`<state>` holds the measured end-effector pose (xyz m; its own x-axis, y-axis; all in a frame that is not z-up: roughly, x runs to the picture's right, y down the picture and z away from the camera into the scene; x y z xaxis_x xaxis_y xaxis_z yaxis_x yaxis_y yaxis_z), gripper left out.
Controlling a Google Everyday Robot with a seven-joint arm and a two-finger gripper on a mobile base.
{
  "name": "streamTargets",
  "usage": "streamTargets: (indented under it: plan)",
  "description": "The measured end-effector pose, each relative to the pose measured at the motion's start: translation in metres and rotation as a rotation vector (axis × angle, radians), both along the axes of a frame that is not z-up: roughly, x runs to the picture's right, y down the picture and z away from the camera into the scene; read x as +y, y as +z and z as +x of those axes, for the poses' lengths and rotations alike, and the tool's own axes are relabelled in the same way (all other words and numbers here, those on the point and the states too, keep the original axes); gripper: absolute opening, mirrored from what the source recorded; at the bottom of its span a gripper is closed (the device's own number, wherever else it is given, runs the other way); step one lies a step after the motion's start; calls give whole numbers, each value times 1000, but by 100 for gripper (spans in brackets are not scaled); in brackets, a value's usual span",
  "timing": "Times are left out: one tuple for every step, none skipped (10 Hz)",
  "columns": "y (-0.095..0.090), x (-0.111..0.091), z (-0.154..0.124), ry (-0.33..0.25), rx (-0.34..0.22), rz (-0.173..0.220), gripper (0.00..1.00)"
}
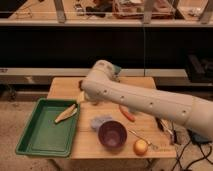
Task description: Place banana in plastic cup
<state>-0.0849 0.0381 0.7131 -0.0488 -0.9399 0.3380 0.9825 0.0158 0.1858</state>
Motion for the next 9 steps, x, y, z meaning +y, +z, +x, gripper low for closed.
streamTargets:
  plan:
    - [7, -8, -27, -8, -11, -20, 80]
    - [13, -14, -47, -15, -15, -36, 80]
    - [23, -20, -75, -33, -16, -58, 80]
    - [31, -21, -90, -51, -9, -67, 80]
    - [40, -18, -110, -78, -2, -80, 80]
    - [63, -1, -128, -122, 23, -110, 80]
    - [76, 14, -131, -144, 33, -127, 80]
    - [83, 22, -132, -155, 38, -137, 80]
    - [94, 36, -135, -166, 38, -155, 80]
